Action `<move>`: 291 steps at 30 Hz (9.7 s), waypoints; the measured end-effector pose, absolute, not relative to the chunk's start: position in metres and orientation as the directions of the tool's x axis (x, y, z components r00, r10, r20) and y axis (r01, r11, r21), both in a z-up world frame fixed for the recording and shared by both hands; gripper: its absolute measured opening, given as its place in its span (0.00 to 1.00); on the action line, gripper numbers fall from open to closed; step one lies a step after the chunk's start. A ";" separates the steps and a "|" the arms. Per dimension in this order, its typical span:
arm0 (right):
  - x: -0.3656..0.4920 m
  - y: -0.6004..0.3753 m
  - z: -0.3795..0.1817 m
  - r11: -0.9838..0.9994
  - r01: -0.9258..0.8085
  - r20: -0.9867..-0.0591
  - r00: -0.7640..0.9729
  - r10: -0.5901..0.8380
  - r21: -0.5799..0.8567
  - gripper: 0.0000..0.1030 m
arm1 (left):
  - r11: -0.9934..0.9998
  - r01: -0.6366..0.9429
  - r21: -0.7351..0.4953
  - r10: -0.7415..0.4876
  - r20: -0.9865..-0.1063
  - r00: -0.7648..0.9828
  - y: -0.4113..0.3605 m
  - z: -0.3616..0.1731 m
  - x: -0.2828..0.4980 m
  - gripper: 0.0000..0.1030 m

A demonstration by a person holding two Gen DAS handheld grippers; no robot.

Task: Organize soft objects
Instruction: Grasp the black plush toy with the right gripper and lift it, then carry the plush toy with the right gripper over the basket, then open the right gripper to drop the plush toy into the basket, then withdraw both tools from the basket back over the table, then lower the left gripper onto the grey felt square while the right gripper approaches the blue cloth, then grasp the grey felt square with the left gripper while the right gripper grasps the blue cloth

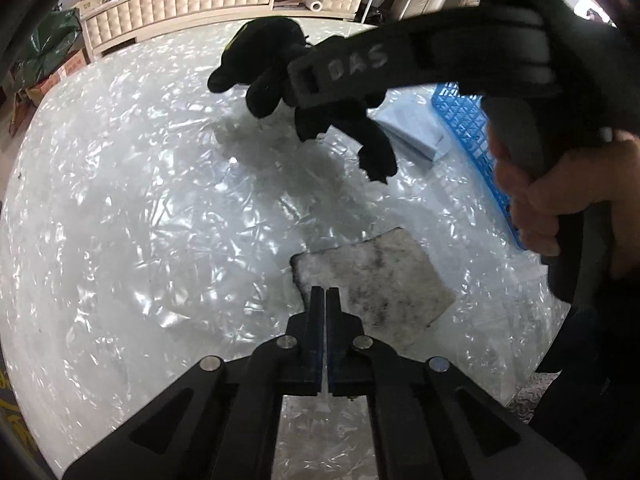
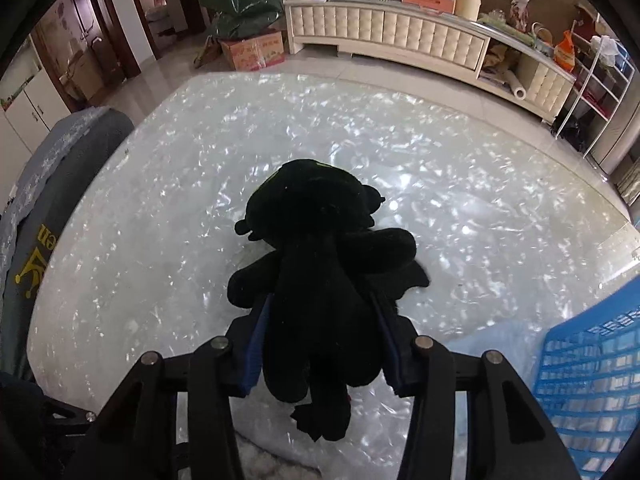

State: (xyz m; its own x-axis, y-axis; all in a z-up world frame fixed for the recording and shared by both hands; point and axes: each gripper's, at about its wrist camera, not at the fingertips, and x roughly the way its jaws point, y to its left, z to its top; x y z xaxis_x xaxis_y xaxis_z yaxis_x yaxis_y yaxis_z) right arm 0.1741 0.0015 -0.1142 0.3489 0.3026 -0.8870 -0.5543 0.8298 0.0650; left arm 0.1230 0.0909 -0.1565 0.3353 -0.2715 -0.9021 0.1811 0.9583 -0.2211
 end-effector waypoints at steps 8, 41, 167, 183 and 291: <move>0.162 -0.022 -0.084 0.848 -0.527 -0.864 0.399 0.306 0.057 0.44 | 0.958 0.185 -0.220 -0.277 -0.879 0.388 0.096 -0.134 0.112 0.00; 0.104 -0.090 0.008 0.858 -0.513 -0.758 0.558 0.338 0.006 0.36 | 0.951 0.246 -0.189 -0.295 -0.800 0.522 0.038 -0.020 0.100 0.00; 0.055 -0.215 0.012 0.956 -0.265 -0.667 0.692 0.277 0.122 0.96 | 0.963 0.242 -0.121 -0.237 -0.806 0.542 0.002 -0.003 0.111 1.00; 0.074 -0.115 0.016 0.893 -0.450 -0.708 0.632 0.317 -0.002 0.96 | 0.951 0.304 -0.053 -0.208 -0.838 0.505 0.065 -0.008 0.087 1.00; 0.111 -0.053 -0.106 0.893 -0.447 -0.874 0.407 0.265 0.062 0.05 | 0.846 0.528 -0.073 -0.307 -0.877 0.370 0.076 -0.119 0.153 0.09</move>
